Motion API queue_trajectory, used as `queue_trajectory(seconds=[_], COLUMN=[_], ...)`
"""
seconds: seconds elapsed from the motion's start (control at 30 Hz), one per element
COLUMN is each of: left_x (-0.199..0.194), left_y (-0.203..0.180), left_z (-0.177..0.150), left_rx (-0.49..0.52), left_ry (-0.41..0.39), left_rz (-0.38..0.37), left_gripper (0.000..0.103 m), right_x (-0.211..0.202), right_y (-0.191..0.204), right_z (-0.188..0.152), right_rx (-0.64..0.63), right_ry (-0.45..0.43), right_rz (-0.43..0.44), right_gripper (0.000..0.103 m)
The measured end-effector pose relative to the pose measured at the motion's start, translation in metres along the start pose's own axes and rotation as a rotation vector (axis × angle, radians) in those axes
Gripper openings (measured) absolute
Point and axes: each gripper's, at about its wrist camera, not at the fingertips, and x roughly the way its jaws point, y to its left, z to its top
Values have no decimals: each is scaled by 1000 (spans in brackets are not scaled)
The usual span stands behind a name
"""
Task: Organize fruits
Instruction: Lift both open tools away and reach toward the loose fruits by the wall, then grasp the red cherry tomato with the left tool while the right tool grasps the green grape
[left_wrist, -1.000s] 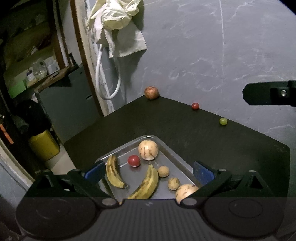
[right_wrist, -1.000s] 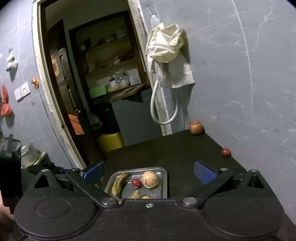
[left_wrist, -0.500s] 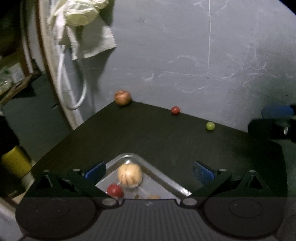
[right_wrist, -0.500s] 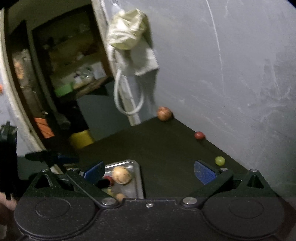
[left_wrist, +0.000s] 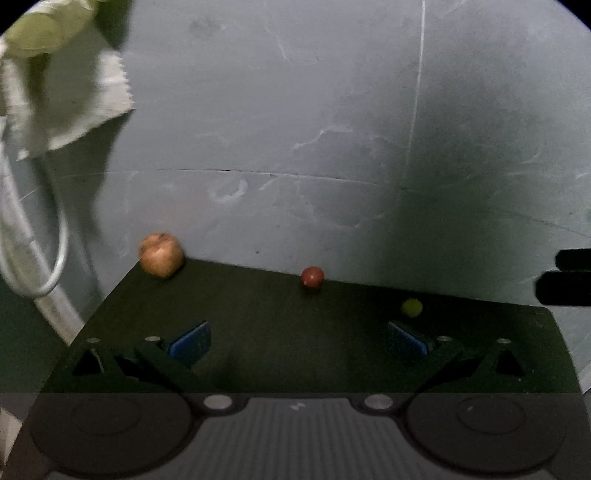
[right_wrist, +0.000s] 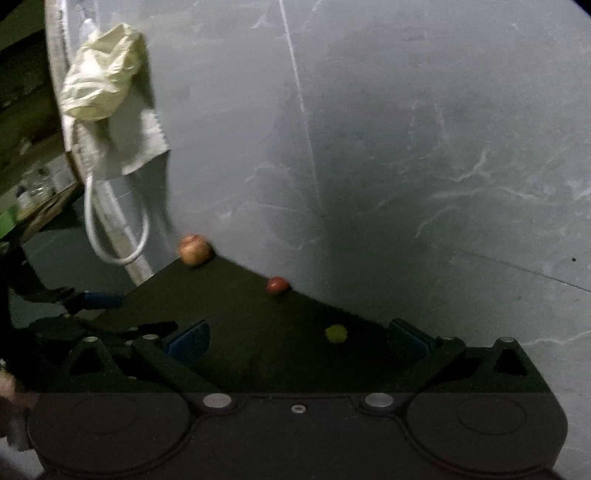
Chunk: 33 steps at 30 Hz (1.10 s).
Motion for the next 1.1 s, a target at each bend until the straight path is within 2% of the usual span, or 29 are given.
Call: queue_trajectory(seconds=[0.2, 0.4, 0.57, 0.7, 0.87, 1.0, 1.1], left_x=[64, 119, 149, 168, 182, 189, 191], left_y=[14, 17, 7, 3, 0, -1, -4], left_z=[16, 22, 23, 24, 23, 21, 18], left_rx=[42, 76, 164, 203, 231, 253, 264], left_ry=[36, 66, 63, 63, 68, 68, 73], left_rz=[-54, -112, -145, -153, -158, -153, -154], left_gripper=[97, 86, 75, 65, 44, 41, 35], right_x=[36, 77, 103, 121, 137, 148, 155], right_y=[9, 7, -3, -6, -6, -7, -8], right_z=[-7, -17, -20, -17, -18, -19, -21], right_rx=[23, 33, 57, 56, 55, 51, 43], right_ry=[31, 87, 111, 118, 130, 144, 152], right_rz=[-77, -112, -137, -142, -133, -132, -139], right_gripper=[99, 95, 93, 90, 87, 84, 81])
